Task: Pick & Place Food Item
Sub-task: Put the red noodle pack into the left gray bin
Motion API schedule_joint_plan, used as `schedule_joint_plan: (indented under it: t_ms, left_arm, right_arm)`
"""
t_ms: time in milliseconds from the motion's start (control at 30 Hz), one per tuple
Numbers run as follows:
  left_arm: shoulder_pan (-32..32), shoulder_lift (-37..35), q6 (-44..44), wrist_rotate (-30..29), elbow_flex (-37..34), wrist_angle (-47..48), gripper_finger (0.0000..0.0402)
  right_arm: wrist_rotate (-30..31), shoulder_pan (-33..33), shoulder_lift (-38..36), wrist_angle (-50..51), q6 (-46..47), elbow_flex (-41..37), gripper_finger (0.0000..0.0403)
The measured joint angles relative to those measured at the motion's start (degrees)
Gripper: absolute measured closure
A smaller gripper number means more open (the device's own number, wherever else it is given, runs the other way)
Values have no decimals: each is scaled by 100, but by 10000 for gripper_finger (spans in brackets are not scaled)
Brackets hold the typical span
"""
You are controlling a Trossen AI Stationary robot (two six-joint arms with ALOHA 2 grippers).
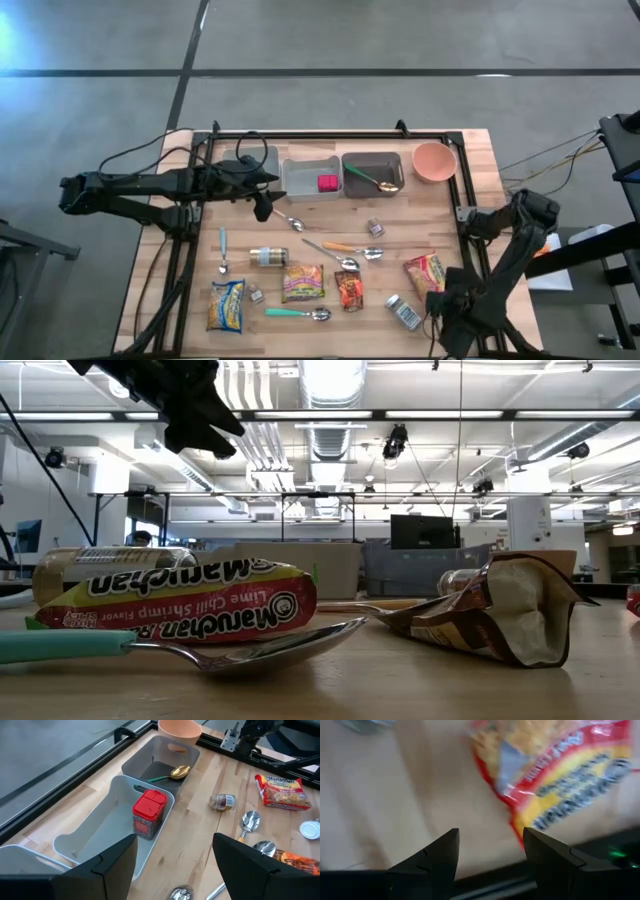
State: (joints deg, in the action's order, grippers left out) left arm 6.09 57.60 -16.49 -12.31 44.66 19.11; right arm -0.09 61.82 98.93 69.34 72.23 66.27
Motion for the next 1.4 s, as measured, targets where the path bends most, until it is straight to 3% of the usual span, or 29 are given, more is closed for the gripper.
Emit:
schedule_joint_plan:
  t_ms: [200, 433, 867, 1400]
  left_arm:
    - [0, 0, -24, -10, 0, 3, 139]
    - [0, 0, -46, -12, 0, 7, 139]
    - [0, 0, -107, -13, 0, 12, 139]
    - [0, 0, -105, -14, 0, 15, 139]
  right_arm:
    - [1, 206, 730, 959, -240, 529, 186]
    - [347, 512, 1009, 1044, 148, 775, 186]
    - [609, 658, 1042, 1054, 762, 400, 186]
    - [624, 658, 1038, 580, 767, -145, 186]
